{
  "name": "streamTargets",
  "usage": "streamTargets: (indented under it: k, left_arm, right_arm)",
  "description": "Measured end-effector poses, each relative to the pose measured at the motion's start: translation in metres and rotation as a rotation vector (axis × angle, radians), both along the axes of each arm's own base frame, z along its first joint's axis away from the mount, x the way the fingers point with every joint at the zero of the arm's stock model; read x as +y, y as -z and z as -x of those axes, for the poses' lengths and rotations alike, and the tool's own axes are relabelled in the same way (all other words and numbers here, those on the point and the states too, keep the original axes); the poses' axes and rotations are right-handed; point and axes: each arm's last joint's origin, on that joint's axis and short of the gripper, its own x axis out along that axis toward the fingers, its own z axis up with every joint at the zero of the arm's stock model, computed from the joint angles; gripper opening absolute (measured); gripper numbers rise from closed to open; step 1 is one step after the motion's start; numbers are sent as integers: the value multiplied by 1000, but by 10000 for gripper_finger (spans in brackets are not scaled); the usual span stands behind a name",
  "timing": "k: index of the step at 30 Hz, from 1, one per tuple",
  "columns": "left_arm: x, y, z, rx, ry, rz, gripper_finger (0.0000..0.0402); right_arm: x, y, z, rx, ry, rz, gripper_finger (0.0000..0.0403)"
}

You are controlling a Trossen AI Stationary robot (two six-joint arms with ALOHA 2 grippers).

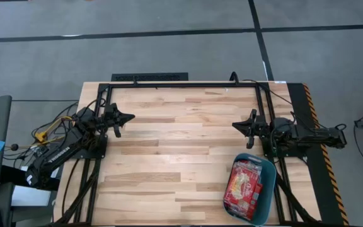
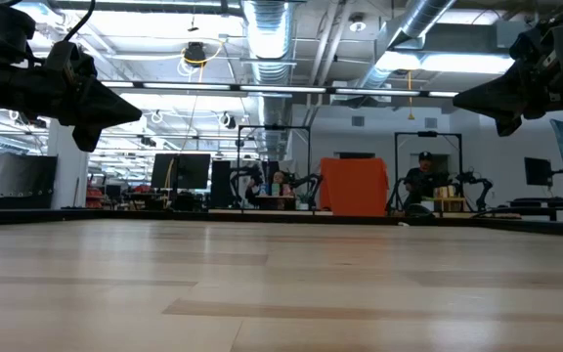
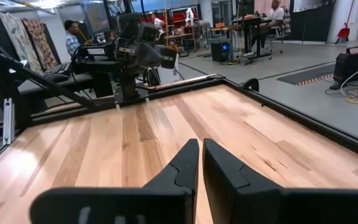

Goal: Sort popcorn bags into baskets
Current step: Return to Home Position

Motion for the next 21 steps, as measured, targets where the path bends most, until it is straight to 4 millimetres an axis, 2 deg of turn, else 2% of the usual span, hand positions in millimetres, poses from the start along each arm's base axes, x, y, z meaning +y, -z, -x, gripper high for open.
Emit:
streamTargets:
  k: [21]
  left_arm:
    - [0,0,0,0,1,1,0]
  right_arm:
    - [0,1,0,6,2,0,49]
